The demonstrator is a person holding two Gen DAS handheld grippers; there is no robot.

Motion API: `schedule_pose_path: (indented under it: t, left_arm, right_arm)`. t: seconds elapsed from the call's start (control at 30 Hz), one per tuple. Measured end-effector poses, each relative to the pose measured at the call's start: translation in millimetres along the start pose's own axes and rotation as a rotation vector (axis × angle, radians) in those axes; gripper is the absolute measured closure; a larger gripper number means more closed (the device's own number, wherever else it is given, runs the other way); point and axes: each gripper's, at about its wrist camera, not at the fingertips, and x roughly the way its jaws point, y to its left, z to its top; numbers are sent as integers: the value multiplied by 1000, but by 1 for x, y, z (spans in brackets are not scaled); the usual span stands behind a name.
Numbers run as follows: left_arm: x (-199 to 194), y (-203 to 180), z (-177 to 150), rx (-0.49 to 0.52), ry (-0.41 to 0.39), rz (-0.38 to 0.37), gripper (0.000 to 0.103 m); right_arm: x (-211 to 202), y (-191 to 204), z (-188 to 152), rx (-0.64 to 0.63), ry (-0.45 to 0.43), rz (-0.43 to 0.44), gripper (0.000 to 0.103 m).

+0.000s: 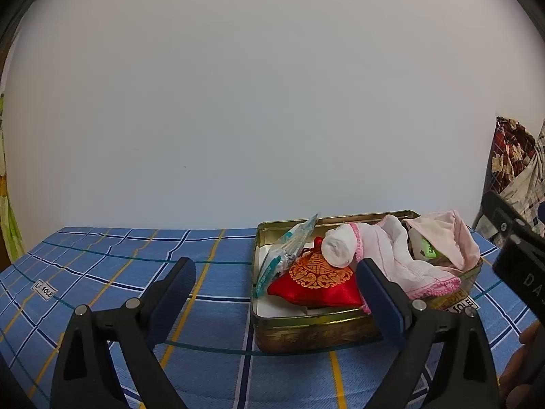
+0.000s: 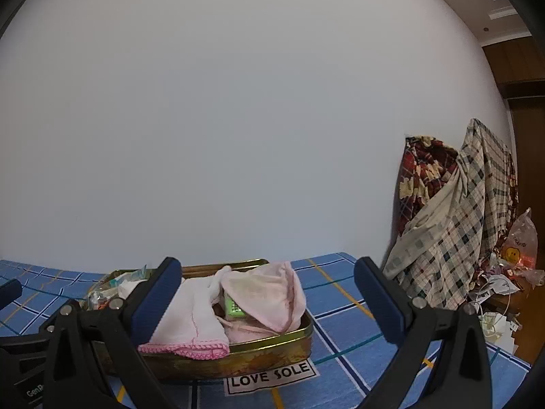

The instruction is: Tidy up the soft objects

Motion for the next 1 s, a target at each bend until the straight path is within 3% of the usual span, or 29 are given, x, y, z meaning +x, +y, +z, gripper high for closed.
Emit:
schedule_pose_path:
  t: [1.0]
  left_arm:
    - [-4,0,-2,1,6,3,6]
  right_arm:
    - [-11,-1,1,3,-38,0,0]
